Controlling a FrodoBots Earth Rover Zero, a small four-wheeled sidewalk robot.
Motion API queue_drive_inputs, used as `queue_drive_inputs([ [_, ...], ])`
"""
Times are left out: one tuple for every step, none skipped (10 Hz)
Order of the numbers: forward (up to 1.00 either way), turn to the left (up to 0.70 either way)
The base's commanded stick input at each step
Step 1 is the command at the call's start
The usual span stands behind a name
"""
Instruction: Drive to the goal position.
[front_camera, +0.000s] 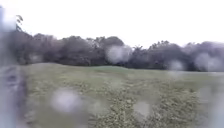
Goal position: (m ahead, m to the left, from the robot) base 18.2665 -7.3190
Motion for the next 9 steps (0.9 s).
queue_drive_inputs([
  [0.85, -0.34],
  [0.85, -0.34],
  [0.85, -0.34],
  [0.85, -0.28],
  [0.85, -0.17],
  [0.85, 0.00],
  [0.85, 0.00],
  [0.85, 0.00],
  [0.85, 0.00],
])
